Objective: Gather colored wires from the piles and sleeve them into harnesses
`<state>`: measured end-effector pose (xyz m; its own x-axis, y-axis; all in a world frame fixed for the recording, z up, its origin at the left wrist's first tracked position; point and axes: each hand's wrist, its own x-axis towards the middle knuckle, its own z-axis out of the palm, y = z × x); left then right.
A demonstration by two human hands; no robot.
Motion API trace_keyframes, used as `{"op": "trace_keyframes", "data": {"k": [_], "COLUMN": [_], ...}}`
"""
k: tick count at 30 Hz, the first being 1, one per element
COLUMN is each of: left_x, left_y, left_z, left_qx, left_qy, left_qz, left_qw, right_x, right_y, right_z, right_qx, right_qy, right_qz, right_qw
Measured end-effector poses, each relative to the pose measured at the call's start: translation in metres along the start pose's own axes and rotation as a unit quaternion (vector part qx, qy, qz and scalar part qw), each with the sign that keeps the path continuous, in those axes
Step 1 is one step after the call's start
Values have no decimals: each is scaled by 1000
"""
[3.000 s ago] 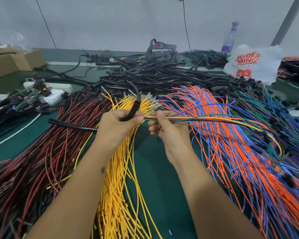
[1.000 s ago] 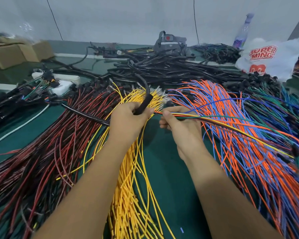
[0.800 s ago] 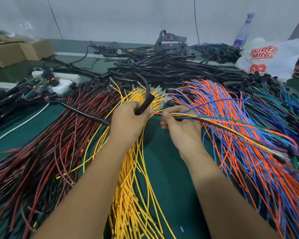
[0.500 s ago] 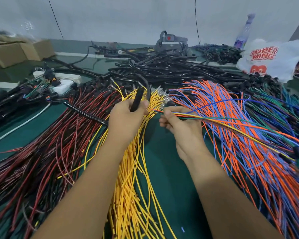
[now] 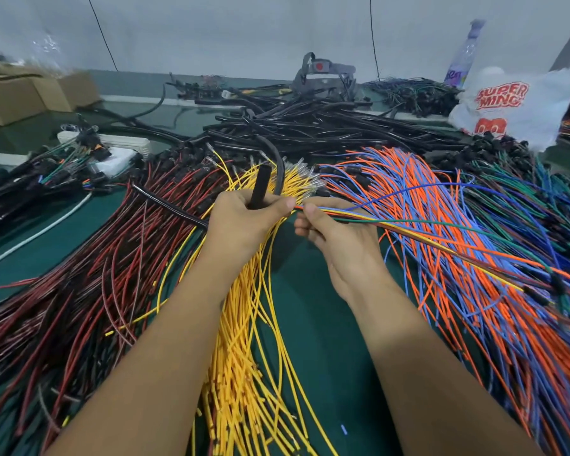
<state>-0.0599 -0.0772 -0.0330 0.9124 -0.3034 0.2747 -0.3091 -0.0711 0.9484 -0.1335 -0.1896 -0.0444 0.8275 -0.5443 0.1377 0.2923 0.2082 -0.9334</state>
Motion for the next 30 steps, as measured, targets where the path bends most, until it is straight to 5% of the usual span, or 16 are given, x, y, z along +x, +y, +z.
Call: {"op": "trace_keyframes", "data": {"k": [21,30], "left_x": [-1,0], "left_y": [1,2], "left_z": [-2,-5], "left_qx": [-48,-59], "left_qy": [-38,-41], "left_qz": [-1,-27], "left_qw": [998,997], "right_x": [3,3], "right_y": [-1,-5], "right_z": [-3,-6], "right_qx": [72,11], "right_qy": [-10,-28], "right_qz": [11,-27], "right_qw": [997,999]}}
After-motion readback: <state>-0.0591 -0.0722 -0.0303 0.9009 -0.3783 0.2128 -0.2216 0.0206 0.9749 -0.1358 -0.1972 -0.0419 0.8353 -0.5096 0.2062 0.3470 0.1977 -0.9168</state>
